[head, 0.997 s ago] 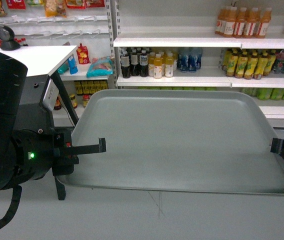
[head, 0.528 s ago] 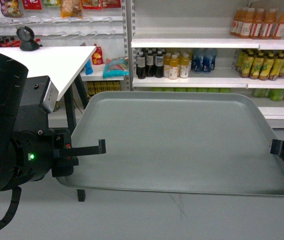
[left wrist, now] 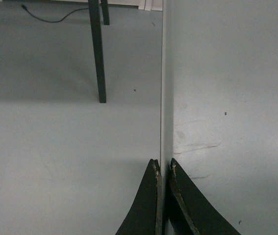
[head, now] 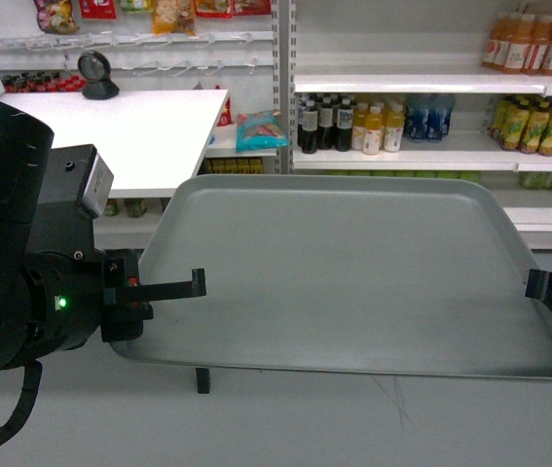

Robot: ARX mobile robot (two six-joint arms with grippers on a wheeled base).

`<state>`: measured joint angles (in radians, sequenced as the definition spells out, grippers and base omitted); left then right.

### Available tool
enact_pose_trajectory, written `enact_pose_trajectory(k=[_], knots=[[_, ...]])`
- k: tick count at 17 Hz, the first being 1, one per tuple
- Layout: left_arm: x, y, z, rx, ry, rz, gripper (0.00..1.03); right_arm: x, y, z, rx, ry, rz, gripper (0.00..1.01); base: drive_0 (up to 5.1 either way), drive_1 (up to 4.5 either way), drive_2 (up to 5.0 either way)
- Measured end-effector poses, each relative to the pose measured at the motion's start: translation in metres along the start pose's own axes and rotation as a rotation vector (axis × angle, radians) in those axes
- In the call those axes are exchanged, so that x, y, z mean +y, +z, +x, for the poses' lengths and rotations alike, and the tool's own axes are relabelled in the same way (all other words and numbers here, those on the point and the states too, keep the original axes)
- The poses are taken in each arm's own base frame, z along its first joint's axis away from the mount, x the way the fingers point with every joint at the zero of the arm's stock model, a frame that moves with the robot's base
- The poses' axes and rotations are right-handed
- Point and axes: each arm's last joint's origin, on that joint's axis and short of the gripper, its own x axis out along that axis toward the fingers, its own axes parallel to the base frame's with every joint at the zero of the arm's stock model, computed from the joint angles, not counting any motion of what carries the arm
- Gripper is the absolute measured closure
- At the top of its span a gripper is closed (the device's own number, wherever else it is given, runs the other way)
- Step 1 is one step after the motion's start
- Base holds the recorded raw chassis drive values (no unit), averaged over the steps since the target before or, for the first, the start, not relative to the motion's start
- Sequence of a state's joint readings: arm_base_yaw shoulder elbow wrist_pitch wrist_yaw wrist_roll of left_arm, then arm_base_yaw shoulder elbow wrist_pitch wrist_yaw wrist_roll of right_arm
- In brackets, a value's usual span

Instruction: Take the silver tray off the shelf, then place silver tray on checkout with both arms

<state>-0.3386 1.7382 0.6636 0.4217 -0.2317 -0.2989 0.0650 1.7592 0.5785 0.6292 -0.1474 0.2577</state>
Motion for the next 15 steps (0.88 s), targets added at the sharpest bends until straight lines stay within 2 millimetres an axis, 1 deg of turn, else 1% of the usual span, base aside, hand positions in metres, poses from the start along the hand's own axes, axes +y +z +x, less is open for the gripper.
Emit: enact_pose_trajectory(k=[15], knots=[[0.0003, -0.0001, 0.0001, 0.001, 0.001, 0.0, 1.01, -0.0001, -0.0002, 0.0, 0.003, -0.001, 0.0, 0.99, -5.0, 2.45, 2.5]])
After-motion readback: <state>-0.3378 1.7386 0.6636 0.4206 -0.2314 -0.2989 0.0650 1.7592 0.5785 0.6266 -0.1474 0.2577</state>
